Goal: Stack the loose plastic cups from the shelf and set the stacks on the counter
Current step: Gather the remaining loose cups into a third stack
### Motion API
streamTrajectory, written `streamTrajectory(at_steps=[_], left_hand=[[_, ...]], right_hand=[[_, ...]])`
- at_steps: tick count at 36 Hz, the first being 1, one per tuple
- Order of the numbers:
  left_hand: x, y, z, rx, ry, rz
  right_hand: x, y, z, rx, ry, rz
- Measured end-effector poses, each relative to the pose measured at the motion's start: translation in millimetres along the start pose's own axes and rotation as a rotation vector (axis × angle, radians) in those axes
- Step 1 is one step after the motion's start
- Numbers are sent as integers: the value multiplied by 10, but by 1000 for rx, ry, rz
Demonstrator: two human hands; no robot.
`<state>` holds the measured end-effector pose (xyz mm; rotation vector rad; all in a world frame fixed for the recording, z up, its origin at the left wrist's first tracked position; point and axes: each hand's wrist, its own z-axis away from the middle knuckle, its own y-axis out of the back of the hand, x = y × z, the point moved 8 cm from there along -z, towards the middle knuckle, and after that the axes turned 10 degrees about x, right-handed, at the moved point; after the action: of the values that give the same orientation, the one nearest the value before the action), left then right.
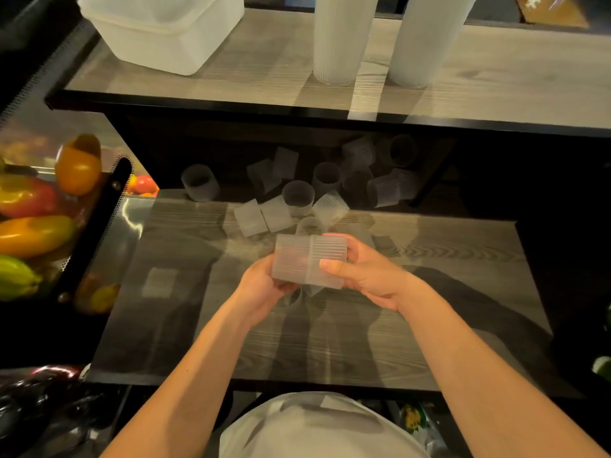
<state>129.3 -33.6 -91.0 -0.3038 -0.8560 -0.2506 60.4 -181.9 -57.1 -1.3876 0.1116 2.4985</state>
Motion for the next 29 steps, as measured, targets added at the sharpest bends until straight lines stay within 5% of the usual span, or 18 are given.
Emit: streamTrajectory(at_steps=[10,14,16,19,24,29], left_hand=[[-96,-88,58,-8,-101,-232],[53,-246,133,-75,-474,-678],[82,-213,128,44,-664,-874],[59,165,42,341,-551,-801],[-289,250,-155,204,-442,-1261],[-255,403,-209,284,-403,-1173]], right_hand=[[145,-51,144,-10,-31,124],[140,-87,184,-38,-18,242],[156,-81,164,-17,-17,250],[143,24,128,107,-7,162],[217,205,90,223,-21,172],[276,273,85,284,-40,169]])
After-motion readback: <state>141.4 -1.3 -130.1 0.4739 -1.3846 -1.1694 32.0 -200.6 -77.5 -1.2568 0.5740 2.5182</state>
